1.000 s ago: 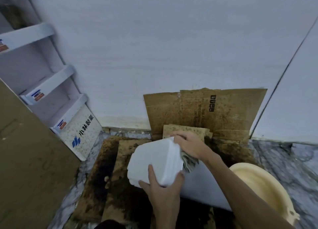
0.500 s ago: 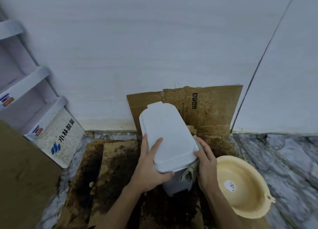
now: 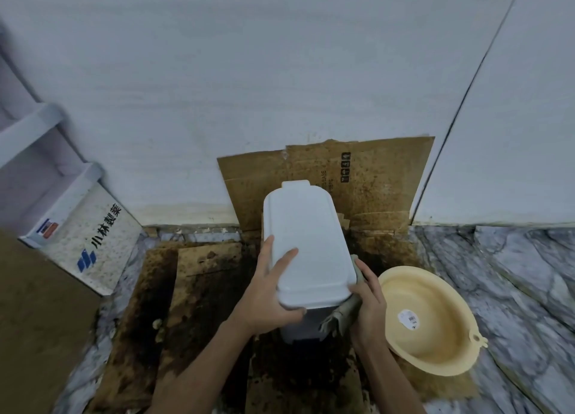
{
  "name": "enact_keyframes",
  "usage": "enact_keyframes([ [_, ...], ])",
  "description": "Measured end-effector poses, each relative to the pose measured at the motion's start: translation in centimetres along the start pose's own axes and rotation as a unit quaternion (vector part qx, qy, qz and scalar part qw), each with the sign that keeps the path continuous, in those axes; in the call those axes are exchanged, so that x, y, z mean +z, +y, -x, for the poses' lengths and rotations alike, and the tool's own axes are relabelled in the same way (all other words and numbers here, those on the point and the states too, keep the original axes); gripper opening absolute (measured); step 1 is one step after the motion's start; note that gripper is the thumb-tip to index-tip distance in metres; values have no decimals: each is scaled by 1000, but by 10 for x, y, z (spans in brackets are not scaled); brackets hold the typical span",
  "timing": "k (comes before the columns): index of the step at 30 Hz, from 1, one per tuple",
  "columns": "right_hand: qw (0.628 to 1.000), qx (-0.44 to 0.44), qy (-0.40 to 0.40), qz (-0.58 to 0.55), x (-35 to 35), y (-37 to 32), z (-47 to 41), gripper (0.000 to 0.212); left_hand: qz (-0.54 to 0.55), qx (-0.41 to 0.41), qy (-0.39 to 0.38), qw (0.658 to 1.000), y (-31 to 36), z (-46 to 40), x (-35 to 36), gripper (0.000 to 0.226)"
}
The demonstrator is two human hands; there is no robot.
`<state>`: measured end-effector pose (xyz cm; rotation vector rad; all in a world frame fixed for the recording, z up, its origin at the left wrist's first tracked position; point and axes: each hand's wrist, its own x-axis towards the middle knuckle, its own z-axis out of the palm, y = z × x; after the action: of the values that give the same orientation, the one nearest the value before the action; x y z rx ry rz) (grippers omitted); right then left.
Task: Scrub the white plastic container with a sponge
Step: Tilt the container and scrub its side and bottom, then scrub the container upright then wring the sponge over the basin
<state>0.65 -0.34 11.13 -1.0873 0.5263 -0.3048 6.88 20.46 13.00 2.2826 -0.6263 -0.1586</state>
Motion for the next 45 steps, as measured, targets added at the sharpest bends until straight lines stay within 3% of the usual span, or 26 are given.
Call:
enact_keyframes([
  [8, 999, 26, 26, 15, -6, 1, 7, 49, -3, -6, -17, 1000, -1, 7, -1, 107],
  [18, 987, 6, 17, 161, -23, -23, 24, 46, -27, -55, -59, 996, 15, 11, -7, 104],
  [21, 976, -18, -5, 218, -30, -34, 38, 41, -63, -52, -1, 997, 31, 21, -4, 84],
  [24, 966, -38, -35, 252, -33, -43, 57, 39, -18, -41, 53, 998, 54, 32, 5, 64],
  [28, 959, -58, -93, 262, -29, -54, 82, 39, -2, -19, 72, 997, 74, 43, 9, 56],
  [33, 949, -61, -184, 247, -11, -69, 108, 27, 76, -7, 43, 996, 92, 59, 3, 41],
  [38, 941, -51, -233, 240, 3, -72, 116, 27, 149, -13, 119, 982, 101, 78, -11, 16],
  [45, 880, -82, -318, 344, 5, -71, 120, 46, 193, 6, 207, 959, 104, 94, -29, 17],
])
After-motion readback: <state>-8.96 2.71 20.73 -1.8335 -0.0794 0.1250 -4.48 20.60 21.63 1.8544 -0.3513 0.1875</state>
